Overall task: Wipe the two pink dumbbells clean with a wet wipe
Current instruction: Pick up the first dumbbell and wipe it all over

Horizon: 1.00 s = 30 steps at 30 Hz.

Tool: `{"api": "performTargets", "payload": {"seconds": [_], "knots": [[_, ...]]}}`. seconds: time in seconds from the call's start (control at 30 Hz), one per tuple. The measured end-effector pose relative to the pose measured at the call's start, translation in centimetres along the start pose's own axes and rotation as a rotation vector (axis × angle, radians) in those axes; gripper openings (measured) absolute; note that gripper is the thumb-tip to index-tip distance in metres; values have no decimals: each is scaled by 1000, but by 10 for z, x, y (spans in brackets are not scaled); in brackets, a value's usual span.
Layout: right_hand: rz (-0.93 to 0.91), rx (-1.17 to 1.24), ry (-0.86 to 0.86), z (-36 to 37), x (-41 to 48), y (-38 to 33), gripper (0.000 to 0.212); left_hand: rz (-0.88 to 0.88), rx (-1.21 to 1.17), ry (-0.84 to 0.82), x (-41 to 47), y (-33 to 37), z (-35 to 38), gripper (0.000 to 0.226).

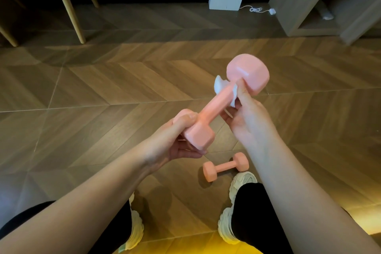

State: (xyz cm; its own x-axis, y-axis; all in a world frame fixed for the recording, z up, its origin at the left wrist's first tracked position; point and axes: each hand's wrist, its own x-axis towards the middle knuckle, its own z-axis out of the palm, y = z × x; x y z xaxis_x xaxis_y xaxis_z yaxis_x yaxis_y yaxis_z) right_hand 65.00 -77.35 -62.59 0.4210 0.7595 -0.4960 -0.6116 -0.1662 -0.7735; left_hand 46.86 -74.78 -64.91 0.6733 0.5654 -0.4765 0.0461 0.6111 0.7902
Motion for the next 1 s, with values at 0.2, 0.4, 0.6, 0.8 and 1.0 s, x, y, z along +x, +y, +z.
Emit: {"api": "performTargets", "payload": {"seconds": [0.2, 0.4, 0.6, 0.8, 1.0], "knots": [[12, -26, -327, -7, -2, -10, 22, -12, -70, 17, 0, 7, -6, 44], [-28, -30, -439, -14, -1, -10, 25, 24, -63, -37, -5, 10, -14, 59], [-75, -8, -505, -12, 1, -8, 33, 51, -51, -54, -9, 12, -16, 65], [-119, -83, -285, -6, 5, 0, 12, 37, -56, -38, -7, 6, -7, 65], [-106, -144, -186, -4, 6, 3, 40, 57, -6, -51, -3, 2, -5, 61]]}}
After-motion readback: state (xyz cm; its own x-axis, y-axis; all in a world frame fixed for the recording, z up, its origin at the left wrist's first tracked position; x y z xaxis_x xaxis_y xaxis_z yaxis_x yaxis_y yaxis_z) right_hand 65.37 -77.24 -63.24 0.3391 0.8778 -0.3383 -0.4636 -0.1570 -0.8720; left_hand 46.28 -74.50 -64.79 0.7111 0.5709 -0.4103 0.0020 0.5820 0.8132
